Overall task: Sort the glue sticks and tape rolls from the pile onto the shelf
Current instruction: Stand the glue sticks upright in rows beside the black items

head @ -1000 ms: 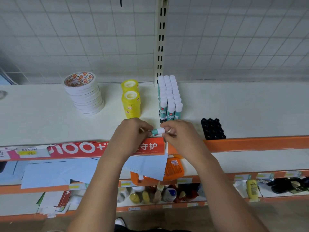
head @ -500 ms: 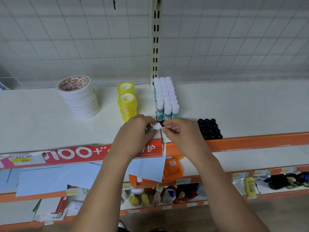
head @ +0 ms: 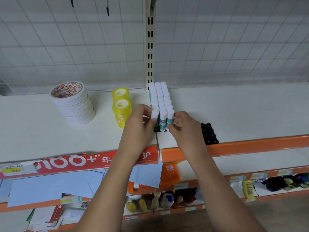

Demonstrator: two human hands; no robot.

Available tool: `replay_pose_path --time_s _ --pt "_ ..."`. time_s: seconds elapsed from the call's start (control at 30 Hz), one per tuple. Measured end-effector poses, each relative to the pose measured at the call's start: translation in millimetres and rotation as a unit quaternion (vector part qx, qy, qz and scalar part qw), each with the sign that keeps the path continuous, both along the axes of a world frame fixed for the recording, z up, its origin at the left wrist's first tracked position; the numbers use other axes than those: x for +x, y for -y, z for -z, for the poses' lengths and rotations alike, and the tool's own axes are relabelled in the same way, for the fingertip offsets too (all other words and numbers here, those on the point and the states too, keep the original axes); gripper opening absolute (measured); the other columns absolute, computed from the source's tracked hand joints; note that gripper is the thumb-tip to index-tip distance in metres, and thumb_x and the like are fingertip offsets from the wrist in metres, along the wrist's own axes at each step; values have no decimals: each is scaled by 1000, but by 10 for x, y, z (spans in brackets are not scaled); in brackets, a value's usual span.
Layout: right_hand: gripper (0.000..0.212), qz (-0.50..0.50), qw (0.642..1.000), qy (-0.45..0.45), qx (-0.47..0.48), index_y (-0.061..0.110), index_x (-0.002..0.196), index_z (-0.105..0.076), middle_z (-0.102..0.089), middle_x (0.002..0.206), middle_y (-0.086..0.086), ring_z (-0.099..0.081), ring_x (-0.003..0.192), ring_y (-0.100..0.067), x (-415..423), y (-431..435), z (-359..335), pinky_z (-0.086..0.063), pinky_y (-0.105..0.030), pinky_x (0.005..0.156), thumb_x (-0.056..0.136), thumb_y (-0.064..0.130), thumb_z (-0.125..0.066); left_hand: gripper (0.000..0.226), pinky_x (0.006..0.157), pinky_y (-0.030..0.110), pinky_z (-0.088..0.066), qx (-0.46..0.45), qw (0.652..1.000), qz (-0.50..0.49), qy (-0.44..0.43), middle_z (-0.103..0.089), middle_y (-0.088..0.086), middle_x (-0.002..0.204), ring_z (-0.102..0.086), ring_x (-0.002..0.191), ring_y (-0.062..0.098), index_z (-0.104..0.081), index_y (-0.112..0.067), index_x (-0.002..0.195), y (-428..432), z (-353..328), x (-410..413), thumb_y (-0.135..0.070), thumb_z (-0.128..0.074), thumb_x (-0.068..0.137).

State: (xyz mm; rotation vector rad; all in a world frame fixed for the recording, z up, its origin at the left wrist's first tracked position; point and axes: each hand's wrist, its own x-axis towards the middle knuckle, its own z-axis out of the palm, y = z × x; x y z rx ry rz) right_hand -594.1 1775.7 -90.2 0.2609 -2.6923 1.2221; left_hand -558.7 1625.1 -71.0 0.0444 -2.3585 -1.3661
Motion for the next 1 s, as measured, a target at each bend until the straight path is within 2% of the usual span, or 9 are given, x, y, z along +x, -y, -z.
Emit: replay_pose_path --time_s 0.1,0.23,0.37,0.47,0.6,0.73,0.87,0.93,1.0 --pt "24 -3 1000 -3 8 15 113 -65 -71 104 2 -61 86 -3 -36 5 -5 -34 0 69 90 22 -68 14 72 18 -52 16 1000 -12 -13 -63 -4 99 -63 92 5 -52 -16 99 -11 23 -10 -14 -64 92" --pt "23 -7 1000 -6 3 14 112 -67 -72 103 1 -65 89 -7 -55 -1 -4 -44 -11 77 90 20 -68 17 71 10 -49 13 1000 -8 -15 -63 -6 100 -63 90 2 -52 -17 102 -18 53 -38 -13 -65 91" --pt "21 -8 1000 -15 11 13 109 -68 -72 99 3 -62 82 -3 -64 -5 20 -36 0 70 89 20 -68 17 71 12 -50 -13 1000 -12 -16 -63 -5 99 -64 89 6 -52 -16 101 -37 114 -69 -12 -64 91" --pt "18 -13 1000 -21 14 12 105 -68 -72 97 2 -64 81 -4 -64 -16 31 -39 -3 70 89 20 -69 17 70 17 -52 -41 999 -15 -18 -63 -3 99 -63 87 7 -52 -15 101 -58 151 -95 -15 -65 90" --pt "14 -19 999 -35 29 10 100 -67 -72 93 -2 -67 83 -13 -54 -14 14 -54 -26 78 89 19 -69 18 72 33 -55 -66 998 -23 4 -63 2 98 -63 81 10 -52 -12 100 -68 130 -128 -14 -66 88" --pt "19 -33 998 -15 56 10 105 -67 -71 97 -1 -67 87 -15 -90 -30 -28 -52 -24 80 89 20 -68 21 74 45 -53 -82 995 -38 52 -63 6 98 -64 84 22 -53 -9 100 -62 132 -129 -15 -68 87" --pt "40 -48 998 -5 41 13 124 -61 -68 113 0 -66 94 -15 -112 -17 -64 -51 -25 84 87 22 -71 46 82 43 -53 -99 987 -62 107 -66 8 109 -65 94 26 -55 -10 122 -89 181 -110 -18 -75 82" --pt "35 -56 998 -6 42 14 121 -63 -69 111 1 -66 95 -13 -124 9 -47 -51 -23 84 87 20 -71 41 82 41 -53 -100 988 -63 103 -70 7 106 -66 94 25 -62 -11 120 -100 185 -124 -19 -75 82" --pt "26 -54 997 -3 46 14 113 -65 -71 106 2 -67 94 -12 -148 22 -20 -51 -23 81 88 19 -70 24 77 41 -53 -105 988 -63 95 -72 6 96 -66 88 25 -69 -10 105 -103 181 -155 -17 -72 82"
